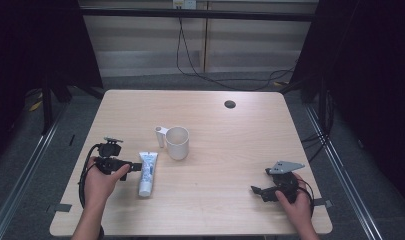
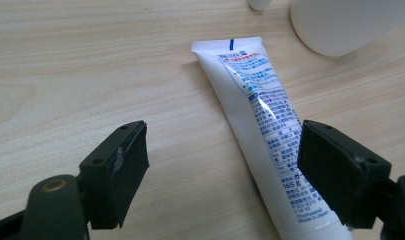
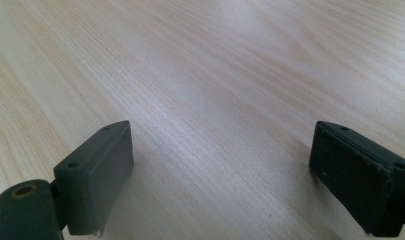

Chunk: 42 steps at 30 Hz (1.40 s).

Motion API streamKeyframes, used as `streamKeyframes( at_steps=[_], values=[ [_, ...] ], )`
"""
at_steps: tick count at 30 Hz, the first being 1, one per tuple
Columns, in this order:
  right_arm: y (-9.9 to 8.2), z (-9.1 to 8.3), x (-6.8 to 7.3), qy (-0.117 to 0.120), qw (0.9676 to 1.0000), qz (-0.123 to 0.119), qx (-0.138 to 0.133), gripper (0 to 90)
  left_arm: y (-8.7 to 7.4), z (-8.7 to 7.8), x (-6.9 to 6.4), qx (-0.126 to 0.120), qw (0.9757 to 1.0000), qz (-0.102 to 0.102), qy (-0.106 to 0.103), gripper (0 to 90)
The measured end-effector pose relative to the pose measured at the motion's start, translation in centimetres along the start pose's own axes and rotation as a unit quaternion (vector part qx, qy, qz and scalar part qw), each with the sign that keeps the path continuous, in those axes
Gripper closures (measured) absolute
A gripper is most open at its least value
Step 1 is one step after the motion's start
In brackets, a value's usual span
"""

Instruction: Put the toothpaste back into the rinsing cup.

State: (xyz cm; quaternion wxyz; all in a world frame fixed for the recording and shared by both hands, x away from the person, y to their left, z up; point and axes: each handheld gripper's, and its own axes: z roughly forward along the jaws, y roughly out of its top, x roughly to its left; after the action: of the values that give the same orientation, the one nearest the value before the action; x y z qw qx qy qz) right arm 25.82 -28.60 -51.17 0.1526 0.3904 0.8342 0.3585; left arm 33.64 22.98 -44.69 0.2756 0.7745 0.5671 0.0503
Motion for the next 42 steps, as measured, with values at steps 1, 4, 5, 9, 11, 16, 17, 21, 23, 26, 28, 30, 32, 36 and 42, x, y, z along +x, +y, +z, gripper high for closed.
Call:
streamKeyframes(
  at_steps=[1,4,5,9,11,16,17,21,23,26,28,30,32,36,42],
  values=[
    [0.0,0.0,0.0,0.0,1.0,0.0,0.0,10.2,0.0,0.0,0.0,0.0,1.0,0.0,0.0,20.2],
    [0.0,0.0,0.0,-0.001,1.0,0.0,0.0,10.2,0.5,0.1,-0.4,0.005,1.0,0.002,-0.002,20.2],
    [0.0,0.0,0.0,-0.001,1.0,0.0,0.0,10.2,0.5,0.1,-0.4,0.005,1.0,0.002,-0.002,20.2],
    [0.0,0.0,0.0,0.0,1.0,0.0,0.0,10.2,0.9,0.2,-0.9,0.005,1.0,0.001,-0.003,20.2],
    [0.0,0.0,0.0,-0.001,1.0,0.0,0.0,10.2,1.1,0.3,-1.1,0.009,0.9999,0.004,-0.004,20.2],
    [0.0,0.0,0.0,-0.001,1.0,0.0,0.0,10.2,1.5,0.9,-1.6,0.021,0.9998,0.003,-0.006,20.4],
    [0.0,0.0,0.0,0.0,1.0,0.0,0.0,10.2,1.5,0.9,-1.6,0.021,0.9998,0.003,-0.006,20.5],
    [0.0,0.0,0.0,0.0,1.0,0.0,-0.001,10.2,1.9,1.3,-1.8,0.033,0.9994,0.003,-0.007,20.5],
    [0.0,0.0,0.0,0.0,1.0,0.0,-0.001,10.2,1.9,1.4,-1.9,0.032,0.9995,0.003,-0.006,20.5],
    [0.0,0.0,0.0,0.0,1.0,0.0,0.0,10.2,2.1,1.7,-2.2,0.04,0.9992,-0.001,-0.007,20.8],
    [0.0,0.0,0.0,0.0,1.0,-0.001,-0.001,10.2,2.2,1.8,-2.2,0.042,0.9991,-0.002,-0.007,21.2],
    [0.0,0.0,0.0,0.0,1.0,-0.001,0.0,10.2,2.2,2.2,-2.4,0.047,0.9989,-0.002,0.0,21.6],
    [0.0,0.0,0.0,0.0,1.0,-0.001,0.0,10.2,2.3,2.4,-2.6,0.052,0.9987,-0.003,0.001,22.5],
    [0.0,0.0,0.0,0.0,1.0,0.0,0.0,10.2,2.4,3.2,-2.9,0.056,0.9984,-0.004,0.003,23.8],
    [0.0,0.0,0.0,-0.001,1.0,-0.001,0.0,10.2,2.5,4.3,-3.2,0.06,0.998,-0.016,0.007,26.1]
  ],
)
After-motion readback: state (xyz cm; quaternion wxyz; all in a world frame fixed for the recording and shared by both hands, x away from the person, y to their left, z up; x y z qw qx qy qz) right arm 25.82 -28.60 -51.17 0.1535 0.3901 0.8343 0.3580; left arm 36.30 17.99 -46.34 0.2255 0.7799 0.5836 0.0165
